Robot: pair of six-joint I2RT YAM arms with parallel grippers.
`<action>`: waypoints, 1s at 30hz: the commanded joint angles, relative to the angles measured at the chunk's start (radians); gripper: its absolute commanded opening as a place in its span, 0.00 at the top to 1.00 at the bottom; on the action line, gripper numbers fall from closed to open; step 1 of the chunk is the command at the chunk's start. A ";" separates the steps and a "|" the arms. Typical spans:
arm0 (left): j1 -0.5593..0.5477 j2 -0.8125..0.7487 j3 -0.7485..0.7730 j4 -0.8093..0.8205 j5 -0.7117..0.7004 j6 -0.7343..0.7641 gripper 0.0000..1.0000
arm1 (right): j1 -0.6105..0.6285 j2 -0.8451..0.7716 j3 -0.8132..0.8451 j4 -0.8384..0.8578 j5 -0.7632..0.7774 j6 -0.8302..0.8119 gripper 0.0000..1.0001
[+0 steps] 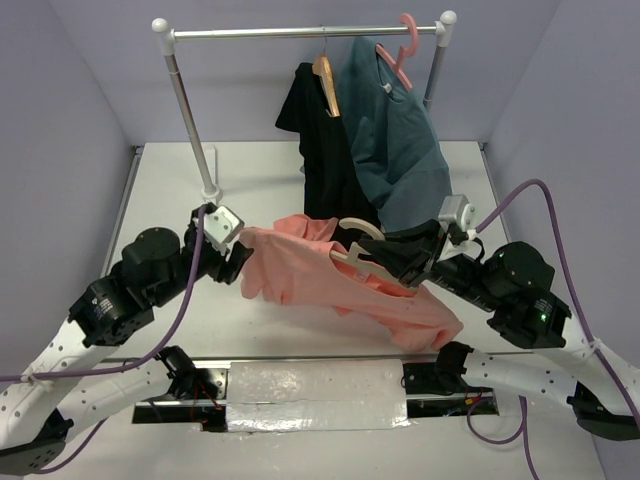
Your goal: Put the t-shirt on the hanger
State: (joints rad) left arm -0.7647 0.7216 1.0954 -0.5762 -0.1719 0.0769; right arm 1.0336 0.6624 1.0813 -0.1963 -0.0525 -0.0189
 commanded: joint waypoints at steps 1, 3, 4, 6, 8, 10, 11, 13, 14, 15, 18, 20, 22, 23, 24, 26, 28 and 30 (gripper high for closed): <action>-0.002 -0.007 -0.014 0.018 0.054 -0.017 0.30 | -0.003 -0.017 0.057 0.047 0.034 -0.015 1.00; -0.002 -0.002 -0.025 0.018 0.046 -0.042 0.22 | -0.003 -0.023 0.055 0.054 0.029 -0.013 1.00; -0.004 -0.001 -0.047 0.024 0.046 -0.046 0.21 | -0.003 -0.027 0.054 0.057 0.023 -0.012 1.00; -0.002 0.007 -0.069 0.050 0.042 -0.060 0.01 | -0.004 -0.027 0.057 0.058 0.014 -0.009 1.00; -0.002 0.038 -0.077 0.050 0.011 -0.069 0.01 | -0.003 -0.024 0.066 0.054 0.010 -0.007 1.00; -0.002 0.061 -0.088 0.062 0.026 -0.069 0.04 | -0.003 -0.023 0.072 0.052 0.010 -0.007 1.00; -0.002 0.068 -0.091 0.071 0.041 -0.069 0.16 | -0.004 -0.024 0.072 0.052 0.010 -0.009 1.00; 0.001 0.088 -0.085 0.073 0.043 -0.074 0.54 | -0.003 -0.027 0.069 0.055 0.017 -0.010 1.00; 0.008 0.093 -0.081 0.070 0.025 -0.107 0.88 | -0.003 -0.033 0.068 0.057 0.022 -0.012 1.00; 0.013 0.098 -0.075 0.058 0.015 -0.108 1.00 | -0.003 -0.037 0.068 0.060 0.025 -0.013 1.00; 0.021 0.079 -0.081 0.056 -0.038 -0.117 1.00 | -0.003 -0.041 0.071 0.052 0.043 -0.021 1.00; 0.027 0.062 -0.086 0.061 -0.081 -0.132 1.00 | -0.003 -0.043 0.072 0.052 0.051 -0.026 1.00; 0.034 0.045 -0.091 0.059 -0.150 -0.141 1.00 | -0.003 -0.047 0.072 0.052 0.075 -0.032 1.00; 0.042 0.045 -0.089 0.056 -0.173 -0.150 1.00 | -0.003 -0.049 0.072 0.051 0.077 -0.033 1.00; 0.047 0.045 -0.089 0.050 -0.190 -0.152 1.00 | -0.003 -0.050 0.075 0.051 0.080 -0.035 1.00; 0.059 0.050 -0.092 0.042 -0.218 -0.158 1.00 | -0.004 -0.053 0.081 0.048 0.091 -0.039 1.00; 0.065 0.056 -0.091 0.045 -0.225 -0.164 1.00 | -0.003 -0.047 0.101 0.038 0.100 -0.045 1.00; 0.074 0.059 -0.088 0.056 -0.216 -0.169 1.00 | -0.003 -0.040 0.117 0.018 0.098 -0.049 1.00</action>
State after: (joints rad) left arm -0.7113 0.7807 1.0050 -0.5480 -0.3134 -0.0669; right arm 1.0336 0.6323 1.1183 -0.2157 0.0151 -0.0429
